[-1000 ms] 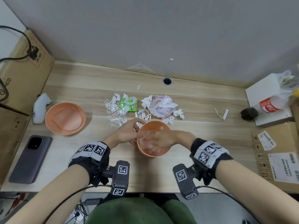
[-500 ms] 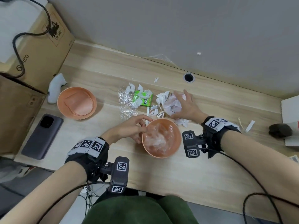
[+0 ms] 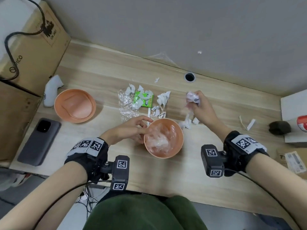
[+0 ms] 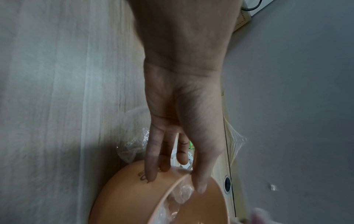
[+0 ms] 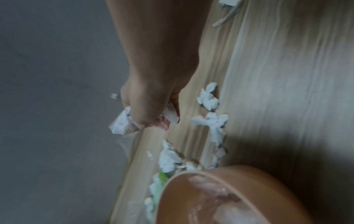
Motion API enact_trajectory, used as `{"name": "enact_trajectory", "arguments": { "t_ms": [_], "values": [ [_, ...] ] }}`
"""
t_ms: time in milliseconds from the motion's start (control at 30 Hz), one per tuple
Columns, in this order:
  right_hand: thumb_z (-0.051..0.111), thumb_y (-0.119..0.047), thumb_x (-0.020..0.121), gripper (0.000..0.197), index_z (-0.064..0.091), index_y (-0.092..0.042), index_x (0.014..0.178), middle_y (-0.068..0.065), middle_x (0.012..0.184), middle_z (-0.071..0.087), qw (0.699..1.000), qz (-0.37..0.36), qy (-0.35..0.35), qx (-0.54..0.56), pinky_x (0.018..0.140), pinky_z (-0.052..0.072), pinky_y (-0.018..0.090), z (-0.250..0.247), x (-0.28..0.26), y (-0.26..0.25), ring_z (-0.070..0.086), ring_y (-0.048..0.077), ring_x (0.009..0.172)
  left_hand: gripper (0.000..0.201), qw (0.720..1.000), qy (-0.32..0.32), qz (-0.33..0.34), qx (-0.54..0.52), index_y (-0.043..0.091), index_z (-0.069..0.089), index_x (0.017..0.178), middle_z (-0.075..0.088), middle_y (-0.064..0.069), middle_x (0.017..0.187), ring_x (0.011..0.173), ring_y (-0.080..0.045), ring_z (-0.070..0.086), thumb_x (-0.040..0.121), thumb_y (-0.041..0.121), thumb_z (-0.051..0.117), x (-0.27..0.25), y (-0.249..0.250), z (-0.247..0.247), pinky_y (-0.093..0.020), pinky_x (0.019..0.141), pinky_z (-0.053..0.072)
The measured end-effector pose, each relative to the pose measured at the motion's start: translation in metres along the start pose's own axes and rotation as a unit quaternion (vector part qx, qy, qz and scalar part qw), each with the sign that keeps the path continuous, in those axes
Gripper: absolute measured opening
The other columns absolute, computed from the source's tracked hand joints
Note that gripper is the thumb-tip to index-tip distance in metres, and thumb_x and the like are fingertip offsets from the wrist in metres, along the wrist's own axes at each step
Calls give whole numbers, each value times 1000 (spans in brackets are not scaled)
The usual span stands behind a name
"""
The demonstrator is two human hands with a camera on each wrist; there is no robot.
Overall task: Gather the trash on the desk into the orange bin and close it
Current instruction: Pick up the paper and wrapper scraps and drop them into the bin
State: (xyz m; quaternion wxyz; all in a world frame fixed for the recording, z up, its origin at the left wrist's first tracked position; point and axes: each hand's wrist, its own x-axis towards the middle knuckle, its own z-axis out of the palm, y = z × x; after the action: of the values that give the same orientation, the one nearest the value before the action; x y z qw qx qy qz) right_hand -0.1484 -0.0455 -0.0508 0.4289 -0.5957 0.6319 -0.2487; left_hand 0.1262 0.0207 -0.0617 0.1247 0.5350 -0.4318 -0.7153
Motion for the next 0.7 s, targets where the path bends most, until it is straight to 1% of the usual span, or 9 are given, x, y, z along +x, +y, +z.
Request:
{"name": "enact_trajectory", "arguments": {
  "t_ms": [67, 133, 233, 300, 400, 467, 533, 633, 700],
  "values": [
    [44, 2, 93, 22, 45, -20, 94, 7, 86, 62, 995, -28, -37, 90, 75, 52, 32, -4, -21, -33, 66, 22, 82, 38, 1000, -2, 3, 0, 24, 59, 124, 51, -7, 97, 89, -19, 64, 88, 24, 71, -2, 0, 1, -30, 74, 60],
    [43, 6, 93, 24, 41, -16, 100, 10, 84, 61, 986, -65, -111, 103, 71, 51, 22, 2, -44, -58, 64, 17, 76, 40, 1000, -3, 4, -1, 22, 58, 125, 54, -8, 98, 87, -21, 66, 87, 27, 71, -3, 0, 2, -32, 76, 61],
    [47, 2, 88, 30, 44, -18, 109, 8, 93, 60, 967, -108, -230, -30, 78, 48, 32, 29, -69, -60, 59, 19, 90, 42, 1000, -2, 6, -5, 19, 56, 127, 59, -11, 104, 86, -22, 69, 88, 27, 71, -5, -1, 4, -35, 77, 61],
    [50, -11, 90, 32, 43, -14, 121, 9, 109, 49, 929, -120, -289, -198, 91, 42, 38, 54, -74, -43, 48, 25, 105, 40, 1000, 3, 10, -10, 18, 56, 126, 61, -11, 103, 84, -21, 70, 89, 25, 70, -5, 0, 5, -36, 78, 61],
    [36, -42, 96, 56, 25, -8, 139, 18, 138, 34, 830, -52, -336, -442, 113, 24, 48, 88, -79, -27, 33, 37, 129, 40, 1000, 3, 10, -8, 18, 55, 127, 62, -9, 99, 84, -20, 71, 90, 25, 69, -8, -2, 7, -34, 77, 61],
    [23, -51, 96, 65, 14, -10, 146, 17, 155, 16, 793, 10, -378, -479, 119, 6, 47, 102, -81, -29, 16, 36, 144, 43, 1000, 2, 10, -3, 19, 53, 128, 62, -8, 98, 84, -20, 71, 89, 28, 69, -9, -3, 9, -34, 77, 61],
    [18, -55, 95, 69, 12, -12, 149, 13, 160, 8, 772, 61, -428, -466, 119, 0, 45, 106, -77, -35, 6, 32, 148, 43, 1000, 8, 14, 6, 19, 52, 129, 62, -7, 96, 83, -19, 71, 90, 29, 68, -11, -3, 10, -35, 78, 61],
    [30, -56, 92, 48, 47, -27, 126, 7, 138, 44, 813, 55, -452, -364, 113, 16, 44, 100, -68, -42, 39, 22, 129, 43, 1000, 16, 19, 20, 18, 54, 128, 62, -6, 94, 82, -18, 69, 89, 31, 68, -13, -4, 7, -38, 80, 61],
    [40, -44, 94, 42, 46, -25, 132, 9, 143, 42, 849, 17, -443, -288, 114, 22, 44, 84, -66, -52, 37, 24, 131, 43, 999, 19, 18, 24, 19, 55, 127, 62, -6, 95, 85, -21, 69, 89, 32, 68, -13, -4, 5, -40, 82, 61]
  ]
}}
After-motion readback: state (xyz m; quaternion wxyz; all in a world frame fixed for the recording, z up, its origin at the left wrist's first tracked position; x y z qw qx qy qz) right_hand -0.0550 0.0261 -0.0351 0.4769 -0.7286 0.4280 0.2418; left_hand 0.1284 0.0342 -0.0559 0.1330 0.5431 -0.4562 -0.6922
